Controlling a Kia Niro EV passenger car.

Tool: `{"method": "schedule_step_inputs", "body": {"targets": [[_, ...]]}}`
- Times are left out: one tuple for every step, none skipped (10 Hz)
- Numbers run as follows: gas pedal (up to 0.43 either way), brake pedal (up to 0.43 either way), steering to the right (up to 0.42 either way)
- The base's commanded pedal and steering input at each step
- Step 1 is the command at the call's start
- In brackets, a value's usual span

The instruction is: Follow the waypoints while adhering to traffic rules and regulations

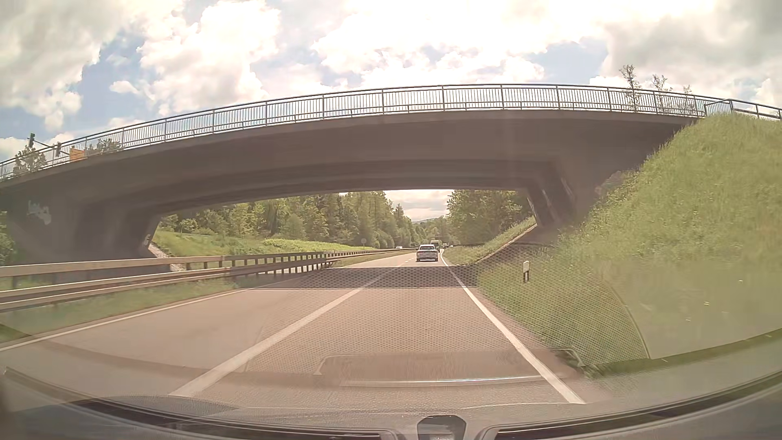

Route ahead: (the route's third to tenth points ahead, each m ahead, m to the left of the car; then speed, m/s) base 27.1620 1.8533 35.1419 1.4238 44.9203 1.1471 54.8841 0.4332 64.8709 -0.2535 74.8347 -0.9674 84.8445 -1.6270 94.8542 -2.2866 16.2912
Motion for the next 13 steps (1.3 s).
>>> {"method": "schedule_step_inputs", "body": {"targets": [[0.287, 0.000, 0.022], [0.287, 0.000, 0.020], [0.287, 0.000, 0.018], [0.287, 0.000, 0.015], [0.287, 0.000, 0.012], [0.287, 0.000, 0.010], [0.287, 0.000, 0.008], [0.287, 0.000, 0.006], [0.287, 0.000, 0.005], [0.287, 0.000, 0.004], [0.287, 0.000, 0.003], [0.287, 0.000, 0.001], [0.287, 0.000, 0.001]]}}
